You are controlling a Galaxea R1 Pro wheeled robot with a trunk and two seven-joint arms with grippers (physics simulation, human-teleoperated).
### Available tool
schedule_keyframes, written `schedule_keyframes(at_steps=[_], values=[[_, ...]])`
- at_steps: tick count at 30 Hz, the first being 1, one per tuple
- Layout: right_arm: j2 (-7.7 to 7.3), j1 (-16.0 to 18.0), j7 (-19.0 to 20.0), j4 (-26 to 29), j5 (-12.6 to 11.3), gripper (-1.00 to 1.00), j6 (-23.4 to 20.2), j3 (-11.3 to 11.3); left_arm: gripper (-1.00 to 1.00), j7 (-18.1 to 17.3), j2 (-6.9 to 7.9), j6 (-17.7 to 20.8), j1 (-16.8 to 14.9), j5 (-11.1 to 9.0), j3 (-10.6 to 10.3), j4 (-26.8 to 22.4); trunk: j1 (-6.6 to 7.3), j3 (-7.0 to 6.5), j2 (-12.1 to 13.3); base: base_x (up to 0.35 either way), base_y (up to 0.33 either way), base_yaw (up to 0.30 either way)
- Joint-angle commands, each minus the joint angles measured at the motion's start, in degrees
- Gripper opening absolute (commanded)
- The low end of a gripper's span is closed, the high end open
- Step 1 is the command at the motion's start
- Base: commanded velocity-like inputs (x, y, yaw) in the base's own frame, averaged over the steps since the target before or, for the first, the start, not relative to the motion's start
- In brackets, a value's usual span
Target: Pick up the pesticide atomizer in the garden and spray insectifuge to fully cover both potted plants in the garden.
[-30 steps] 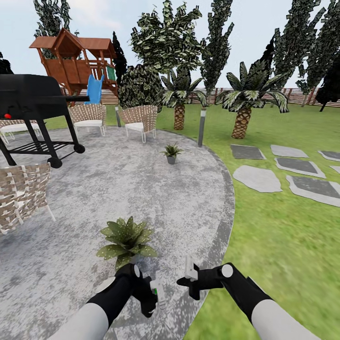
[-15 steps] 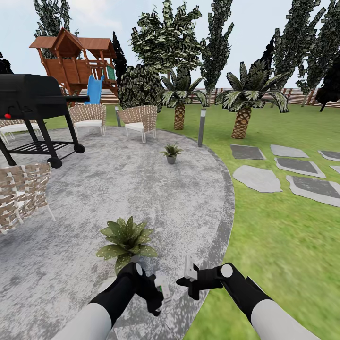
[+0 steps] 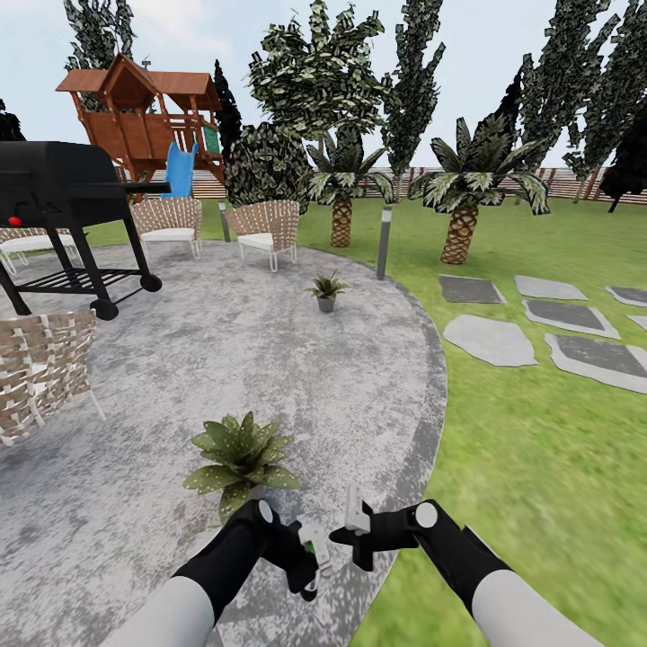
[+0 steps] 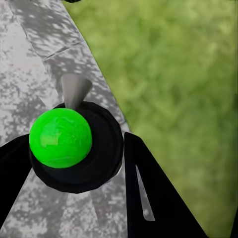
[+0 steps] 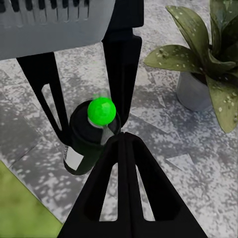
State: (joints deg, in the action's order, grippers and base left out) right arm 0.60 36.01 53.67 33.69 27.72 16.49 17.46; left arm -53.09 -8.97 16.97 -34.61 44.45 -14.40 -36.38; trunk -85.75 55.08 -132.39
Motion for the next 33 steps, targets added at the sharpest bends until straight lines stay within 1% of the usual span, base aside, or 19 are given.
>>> schedule_keyframes(at_steps=[1,7,12,15,17,33], values=[[0.05,0.02,0.03,0.06,0.49,-1.0,0.3,-0.05,-1.0,-0.26,-0.04,0.52,-0.02,0.07,-0.06,-0.14,0.01,0.06,-0.02,0.0,0.0,0.0],[0.18,0.02,0.03,0.06,0.49,-1.0,0.3,-0.08,-1.0,-0.26,-0.11,0.52,-0.02,-0.23,-0.01,-0.1,0.01,0.06,-0.02,0.0,0.0,0.0],[0.19,0.02,0.03,0.03,0.49,-1.0,0.3,-0.08,-1.0,-0.26,-0.43,0.5,-0.02,-0.39,-0.02,-0.1,0.01,0.06,-0.02,0.0,0.0,0.0],[0.19,0.02,0.03,-0.02,0.49,-1.0,0.3,-0.12,-1.0,-0.3,-0.58,0.45,-0.02,-2.37,-0.12,-0.1,0.01,0.06,-0.02,0.0,0.0,0.0],[0.19,0.02,0.03,-0.03,0.49,-1.0,0.3,-0.14,-1.0,-0.3,-0.6,0.44,-0.02,-3.0,-0.17,-0.1,0.01,0.06,-0.02,0.0,0.0,0.0],[0.19,0.02,-0.06,-0.03,0.49,-1.0,0.3,-0.14,-1.0,-0.43,-0.67,0.34,-0.02,-3.48,-0.27,-0.45,0.01,0.06,-0.02,0.0,0.0,0.0]])
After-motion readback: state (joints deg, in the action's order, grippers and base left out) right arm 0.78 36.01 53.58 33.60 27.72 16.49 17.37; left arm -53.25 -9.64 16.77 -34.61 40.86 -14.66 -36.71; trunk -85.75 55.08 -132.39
